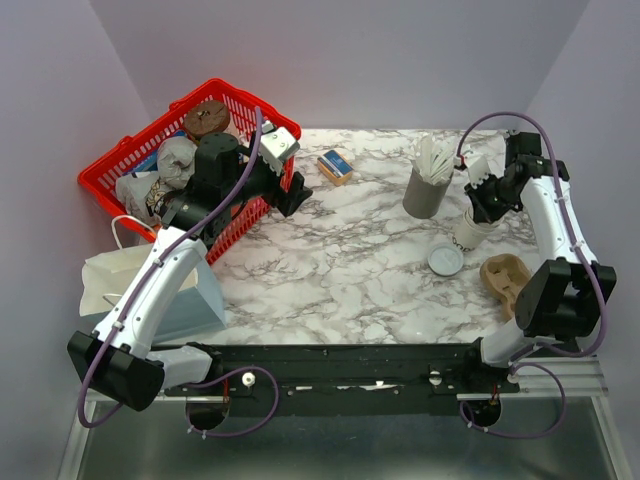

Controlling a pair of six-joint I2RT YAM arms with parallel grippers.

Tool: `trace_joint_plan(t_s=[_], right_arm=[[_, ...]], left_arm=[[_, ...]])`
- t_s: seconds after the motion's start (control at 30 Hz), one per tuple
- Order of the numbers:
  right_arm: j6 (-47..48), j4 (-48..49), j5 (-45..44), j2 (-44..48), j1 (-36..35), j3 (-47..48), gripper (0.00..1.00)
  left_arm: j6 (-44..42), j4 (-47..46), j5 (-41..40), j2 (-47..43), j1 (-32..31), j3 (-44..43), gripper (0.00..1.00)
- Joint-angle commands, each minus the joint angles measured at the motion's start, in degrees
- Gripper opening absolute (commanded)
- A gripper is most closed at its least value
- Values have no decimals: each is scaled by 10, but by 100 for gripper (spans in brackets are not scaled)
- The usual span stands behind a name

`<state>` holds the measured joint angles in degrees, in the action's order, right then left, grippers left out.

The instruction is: Pack the takeout coffee

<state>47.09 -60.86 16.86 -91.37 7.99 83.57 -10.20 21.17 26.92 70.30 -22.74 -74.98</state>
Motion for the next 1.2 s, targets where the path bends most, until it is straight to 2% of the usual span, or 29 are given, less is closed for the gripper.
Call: trace_joint_plan(t_s=[0.0,0.13,0.3,0.4,0.43,0.47,0.5,0.53,0.6,0.67,0.77,0.8,0.83,0.87,0.93,0.97,1.03,1.07,1.13,1.17], right_arm=[[9,24,-21,40,4,14,2],[15,25,-40,45,3,16,1],[20,98,-99,62,3,-27,1],[12,55,-67,45,9,1,1],[6,77,-125,49,-4,-15,1],[19,135,-146,74,-14,-40,1],[13,145,-144,82,-17,-57,1],[11,127,-89,80,-7,-35,1],[9,116,-126,65,-10,-28,1],[7,84,-113,52,-11,-9,1],[-4,135,-166,56,-10,-20,1],[-7,105,-142,52,-8,1,1],[-11,61,-66,30,12,31,1],[-50,39,-86,15,14,74,1],[-48,48,-133,-1,13,72,1],[-54,47,-121,-5,16,71,1],[-40,-23,-33,-20,38,126,1],[-59,15,-81,-18,30,121,1],[-36,89,-173,7,7,52,1],[-28,60,-115,12,11,61,1]], left_arm=[[10,-17,21,3,-3,10,99],[14,-18,27,6,-3,9,99],[18,-23,29,12,-3,11,99],[20,-24,31,13,-4,9,99],[22,-23,30,13,-4,9,99],[21,-23,30,14,-4,8,99],[22,-22,31,14,-4,7,99],[22,-22,29,14,-4,7,99],[21,-21,30,15,-4,6,99],[19,-19,29,16,-4,6,99],[21,-21,30,18,-4,6,99],[21,-21,31,18,-4,7,99],[22,-21,31,18,-4,7,99],[22,-22,30,18,-4,7,99],[22,-24,31,19,-4,9,99],[24,-25,31,19,-4,9,99],[25,-26,31,18,-4,10,99],[25,-24,31,18,-4,9,99],[24,-23,31,15,-4,10,99],[23,-24,30,14,-4,11,99]])
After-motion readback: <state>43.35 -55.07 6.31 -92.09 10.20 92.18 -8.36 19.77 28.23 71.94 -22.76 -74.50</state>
